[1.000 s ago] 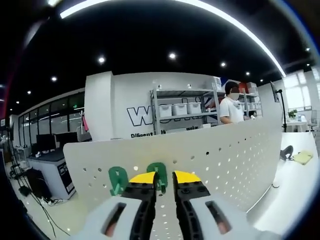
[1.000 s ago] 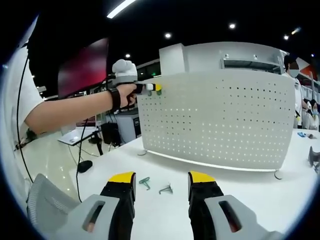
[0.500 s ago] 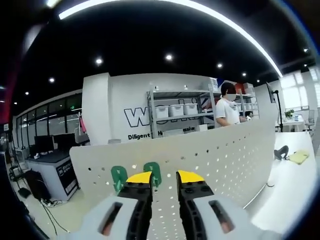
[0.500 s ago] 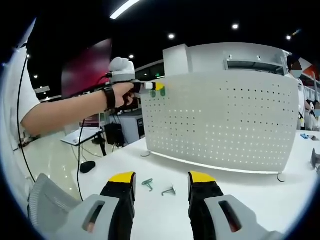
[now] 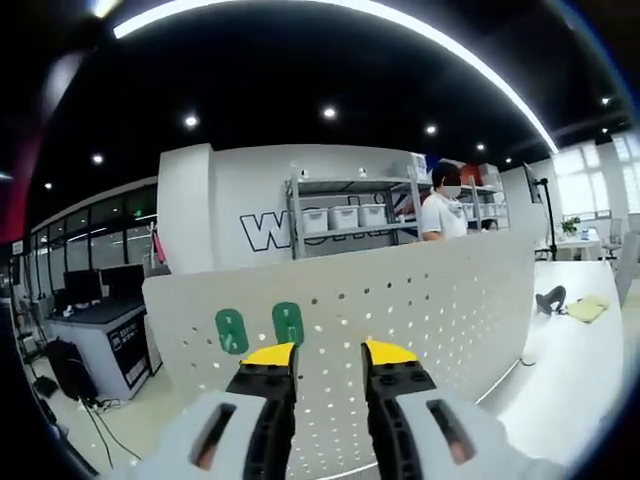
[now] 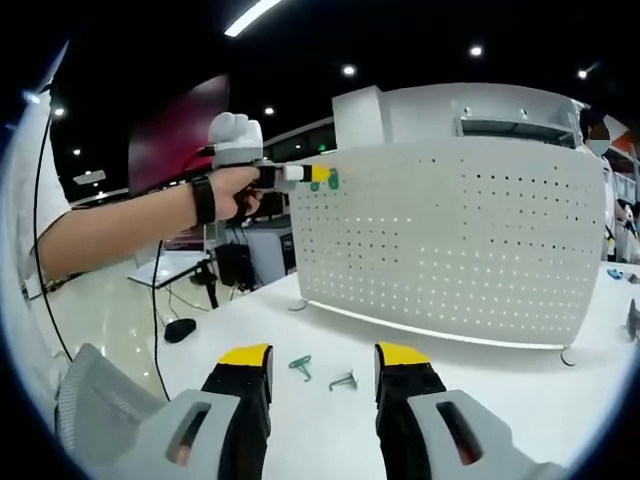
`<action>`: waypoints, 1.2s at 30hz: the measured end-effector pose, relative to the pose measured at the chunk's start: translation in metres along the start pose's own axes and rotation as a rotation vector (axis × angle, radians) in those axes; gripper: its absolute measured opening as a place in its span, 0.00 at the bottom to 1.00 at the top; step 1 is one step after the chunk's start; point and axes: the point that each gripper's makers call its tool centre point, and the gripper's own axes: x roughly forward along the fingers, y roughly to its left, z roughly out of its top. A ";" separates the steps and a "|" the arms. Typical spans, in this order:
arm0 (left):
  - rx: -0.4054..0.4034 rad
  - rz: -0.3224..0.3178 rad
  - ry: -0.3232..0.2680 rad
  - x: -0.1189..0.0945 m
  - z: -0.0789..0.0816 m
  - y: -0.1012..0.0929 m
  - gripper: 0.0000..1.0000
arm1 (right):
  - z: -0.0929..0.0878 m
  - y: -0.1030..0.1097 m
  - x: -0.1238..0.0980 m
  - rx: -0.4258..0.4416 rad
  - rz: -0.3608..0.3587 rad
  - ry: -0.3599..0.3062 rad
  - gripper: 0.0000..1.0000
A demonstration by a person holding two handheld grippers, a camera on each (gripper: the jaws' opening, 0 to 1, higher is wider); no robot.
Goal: Insert the hook assembly into the mounting plate slot until the hook locks in place.
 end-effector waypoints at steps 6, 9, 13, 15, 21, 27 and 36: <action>0.010 -0.017 0.017 -0.010 -0.007 -0.007 0.28 | -0.001 0.002 0.000 0.009 0.008 -0.004 0.40; 0.005 -0.034 0.036 -0.016 -0.013 -0.010 0.30 | -0.002 0.003 0.000 0.008 0.010 -0.003 0.40; -0.007 -0.033 0.049 -0.023 -0.018 -0.008 0.31 | -0.001 0.003 0.000 0.013 0.014 -0.008 0.40; -0.017 -0.039 0.047 -0.027 -0.019 -0.008 0.31 | -0.001 0.004 0.000 0.014 0.018 -0.011 0.40; -0.016 -0.053 0.075 -0.036 -0.030 -0.012 0.31 | -0.001 0.006 0.005 0.017 0.035 -0.013 0.40; -0.019 -0.087 0.107 -0.044 -0.044 -0.021 0.32 | 0.000 0.009 0.008 0.016 0.049 -0.016 0.39; -0.030 -0.135 0.169 -0.058 -0.071 -0.035 0.32 | -0.002 0.011 0.007 0.021 0.068 -0.020 0.39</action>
